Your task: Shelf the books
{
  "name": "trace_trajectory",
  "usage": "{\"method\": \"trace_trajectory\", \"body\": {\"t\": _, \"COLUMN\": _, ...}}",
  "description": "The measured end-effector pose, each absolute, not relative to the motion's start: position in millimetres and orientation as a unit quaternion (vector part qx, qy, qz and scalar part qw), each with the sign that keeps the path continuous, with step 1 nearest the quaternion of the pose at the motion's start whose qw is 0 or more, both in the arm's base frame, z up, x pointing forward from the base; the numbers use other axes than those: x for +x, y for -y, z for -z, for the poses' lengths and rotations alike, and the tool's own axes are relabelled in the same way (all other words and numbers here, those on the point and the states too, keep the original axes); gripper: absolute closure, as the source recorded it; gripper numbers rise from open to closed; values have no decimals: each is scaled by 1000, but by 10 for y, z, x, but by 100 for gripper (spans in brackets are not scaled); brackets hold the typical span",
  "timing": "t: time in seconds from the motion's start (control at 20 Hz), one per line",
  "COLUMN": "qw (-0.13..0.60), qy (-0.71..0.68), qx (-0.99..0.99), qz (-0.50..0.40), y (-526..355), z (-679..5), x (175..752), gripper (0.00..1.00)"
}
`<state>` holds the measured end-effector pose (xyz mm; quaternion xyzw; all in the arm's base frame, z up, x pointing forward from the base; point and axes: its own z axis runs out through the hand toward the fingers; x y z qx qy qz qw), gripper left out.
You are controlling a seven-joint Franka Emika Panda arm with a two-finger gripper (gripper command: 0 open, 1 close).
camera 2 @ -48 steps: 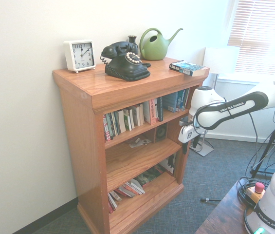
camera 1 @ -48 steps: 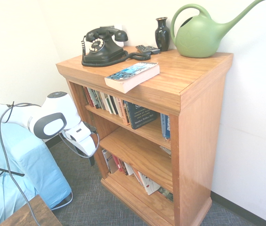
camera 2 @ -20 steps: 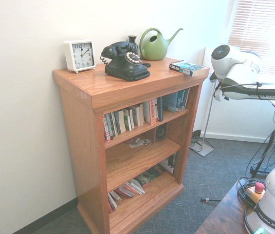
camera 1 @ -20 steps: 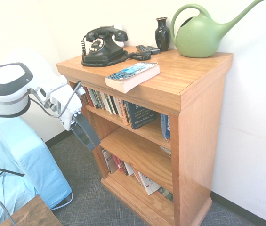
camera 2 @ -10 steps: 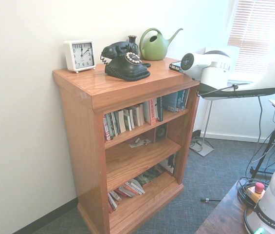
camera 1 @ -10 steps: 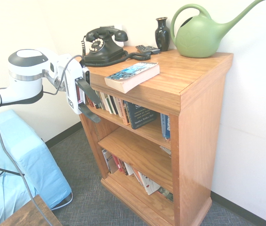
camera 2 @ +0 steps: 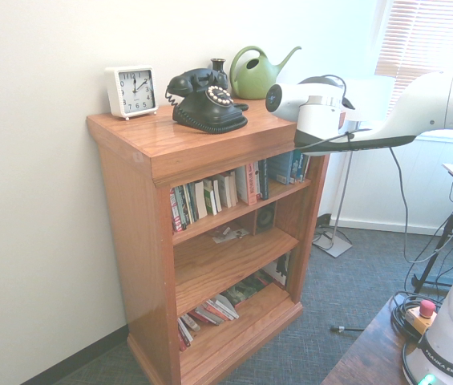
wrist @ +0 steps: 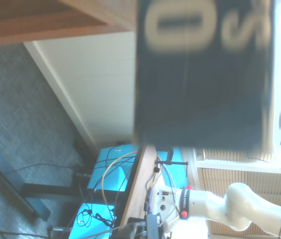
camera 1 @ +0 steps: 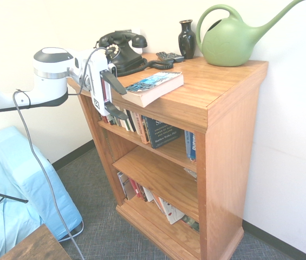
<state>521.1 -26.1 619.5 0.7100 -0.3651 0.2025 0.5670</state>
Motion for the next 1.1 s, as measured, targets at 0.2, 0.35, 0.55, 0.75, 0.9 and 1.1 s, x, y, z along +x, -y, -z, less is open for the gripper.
{"method": "trace_trajectory", "body": {"t": 0.2, "qw": 585, "qy": 357, "qx": 700, "qz": -202, "y": 238, "z": -6176, "x": 5405, "gripper": 0}}
{"method": "trace_trajectory", "body": {"t": 0.35, "qw": 593, "qy": 346, "qx": 697, "qz": -206, "y": 153, "z": -6165, "x": 5495, "gripper": 0}}
{"method": "trace_trajectory", "body": {"t": 0.55, "qw": 597, "qy": 346, "qx": 695, "qz": -201, "y": 232, "z": -6169, "x": 5566, "gripper": 0}}
{"method": "trace_trajectory", "body": {"t": 0.75, "qw": 599, "qy": 349, "qx": 694, "qz": -194, "y": 335, "z": -6214, "x": 5627, "gripper": 100}}
{"method": "trace_trajectory", "body": {"t": 0.9, "qw": 599, "qy": 347, "qx": 696, "qz": -191, "y": 332, "z": -6201, "x": 5685, "gripper": 100}}
{"method": "trace_trajectory", "body": {"t": 1.1, "qw": 599, "qy": 343, "qx": 699, "qz": -188, "y": 329, "z": -6160, "x": 5755, "gripper": 100}}
